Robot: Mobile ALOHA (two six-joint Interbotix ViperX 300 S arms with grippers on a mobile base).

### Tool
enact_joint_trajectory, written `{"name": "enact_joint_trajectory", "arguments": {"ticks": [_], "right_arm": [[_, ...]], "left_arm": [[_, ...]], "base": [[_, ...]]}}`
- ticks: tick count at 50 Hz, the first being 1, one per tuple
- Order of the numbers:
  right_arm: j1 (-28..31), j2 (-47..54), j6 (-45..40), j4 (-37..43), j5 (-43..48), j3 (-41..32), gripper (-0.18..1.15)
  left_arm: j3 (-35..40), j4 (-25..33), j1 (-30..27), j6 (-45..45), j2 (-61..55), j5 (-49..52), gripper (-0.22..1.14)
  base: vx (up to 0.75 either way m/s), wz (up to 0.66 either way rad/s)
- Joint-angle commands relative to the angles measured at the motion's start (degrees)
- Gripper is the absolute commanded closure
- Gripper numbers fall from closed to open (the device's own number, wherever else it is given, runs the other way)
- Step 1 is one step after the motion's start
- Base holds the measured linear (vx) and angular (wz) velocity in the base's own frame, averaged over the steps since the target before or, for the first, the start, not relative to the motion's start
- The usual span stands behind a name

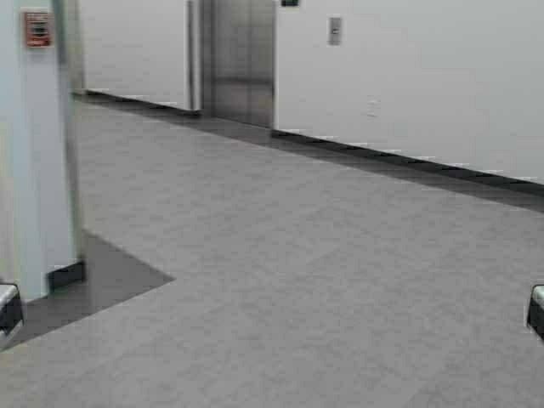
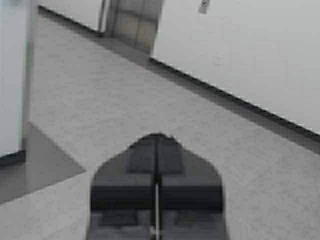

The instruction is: Navigate to elevator, push the call button, then enter the elevator

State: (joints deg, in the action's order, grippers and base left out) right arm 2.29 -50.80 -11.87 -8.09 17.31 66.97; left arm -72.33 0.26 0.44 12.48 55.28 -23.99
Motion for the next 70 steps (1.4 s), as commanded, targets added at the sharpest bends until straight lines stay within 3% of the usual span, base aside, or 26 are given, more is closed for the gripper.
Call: {"name": "enact_joint_trajectory", "arguments": {"ticks": [1,70], "right_arm": [[0.2,0.6,-0.3,0.2,0.5,-0.4,0.92],[0.2,3.1,0.1,0.0,3.4,-1.2,0.92]], "left_arm": [[-0.2,-0.2,-0.1,-0.3,-0.1,-0.4,0.89],[1.4,-0.5,-0.1,-1.2,-3.0,-0.6,0.89]], "base": [[0.83,-0.27],[0.81,-0.11]]}}
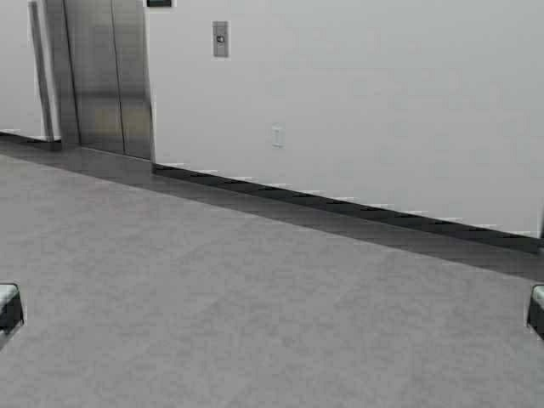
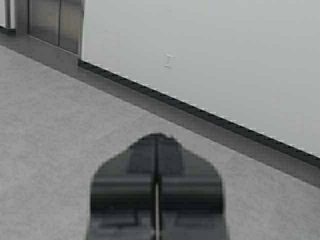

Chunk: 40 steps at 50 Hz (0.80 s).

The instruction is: Navigate to elevator, push the call button, then enter the elevator

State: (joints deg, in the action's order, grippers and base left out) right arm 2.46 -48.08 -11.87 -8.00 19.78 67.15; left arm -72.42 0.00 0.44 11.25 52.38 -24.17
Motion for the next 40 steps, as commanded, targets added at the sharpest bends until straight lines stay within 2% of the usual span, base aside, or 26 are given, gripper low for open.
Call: {"name": "enact_joint_trajectory", "arguments": {"ticks": [1,26,40], "right_arm": [[0.0,0.4,0.1,-0.1,1.0,-1.3,0.92],[0.0,1.0,0.0,-0.2,1.0,-1.2,0.92],[0.0,-2.9,-0.2,-0.1,1.0,-0.3,0.92]], "left_arm": [[1.4,-0.4,-0.1,0.1,0.0,-0.4,0.89],[0.2,-0.4,-0.1,-0.1,1.6,-0.4,0.89],[0.0,-0.4,-0.1,-0.3,1.4,-0.4,0.89]], "base": [[0.82,0.11],[0.81,-0.02],[0.78,0.12]]}}
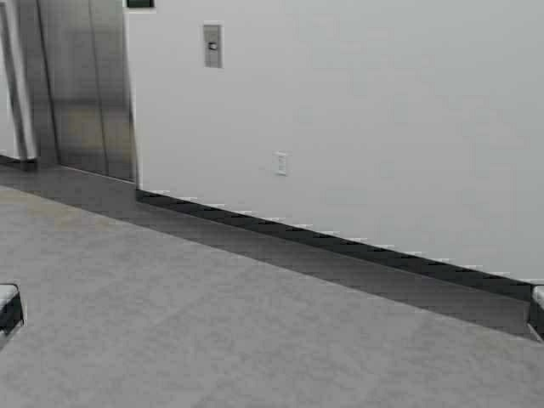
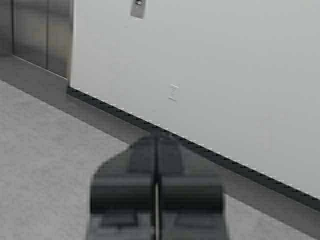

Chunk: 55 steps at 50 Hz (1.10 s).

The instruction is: Navigate to elevator, push the call button, then enter the elevator

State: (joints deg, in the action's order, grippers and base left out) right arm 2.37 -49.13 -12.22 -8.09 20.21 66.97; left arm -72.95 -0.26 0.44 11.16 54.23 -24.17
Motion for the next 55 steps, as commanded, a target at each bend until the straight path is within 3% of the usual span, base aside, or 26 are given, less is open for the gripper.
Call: {"name": "enact_joint_trajectory", "arguments": {"ticks": [1,55], "right_arm": [[0.1,-2.2,0.2,0.0,0.5,0.3,0.92],[0.1,-3.3,0.4,-0.1,1.2,1.3,0.92]], "left_arm": [[0.4,-0.2,-0.1,-0.2,-0.4,-0.4,0.89],[0.4,-0.2,0.0,-0.3,-2.6,-0.5,0.89]], "base": [[0.77,0.3],[0.72,0.14]]}}
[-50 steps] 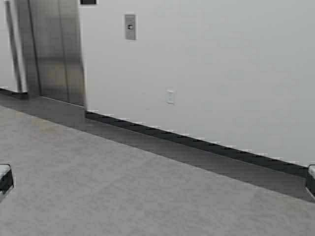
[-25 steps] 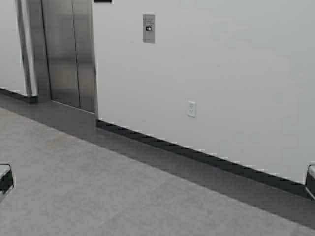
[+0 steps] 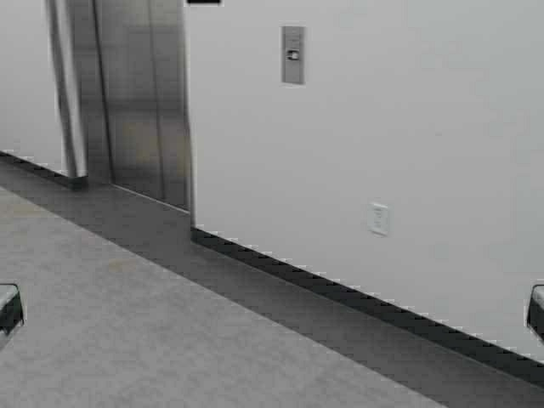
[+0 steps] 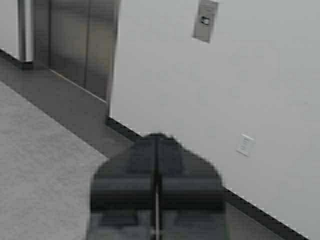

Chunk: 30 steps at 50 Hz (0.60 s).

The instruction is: Navigate to elevator, push the call button, then enter the elevator

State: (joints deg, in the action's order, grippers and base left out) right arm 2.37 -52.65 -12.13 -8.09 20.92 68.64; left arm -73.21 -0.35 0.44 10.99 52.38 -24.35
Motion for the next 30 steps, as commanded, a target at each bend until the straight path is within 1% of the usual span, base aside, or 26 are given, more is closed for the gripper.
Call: {"name": "enact_joint_trajectory", "arguments": {"ticks": [1,9,30], "right_arm": [[0.1,0.3,0.4,0.0,0.5,-0.4,0.92],[0.1,2.1,0.4,-0.1,0.5,-1.1,0.92],[0.1,2.3,0.7,-0.4,0.5,-0.8,0.92]], "left_arm": [[0.7,-0.1,0.0,-0.1,-1.1,-0.4,0.89],[1.1,-0.1,-0.1,0.0,-2.0,-0.4,0.89],[0.9,-0.1,0.0,0.3,-0.7,-0.4,0.89]], "base": [[0.68,0.23],[0.69,0.21],[0.64,0.1]]}}
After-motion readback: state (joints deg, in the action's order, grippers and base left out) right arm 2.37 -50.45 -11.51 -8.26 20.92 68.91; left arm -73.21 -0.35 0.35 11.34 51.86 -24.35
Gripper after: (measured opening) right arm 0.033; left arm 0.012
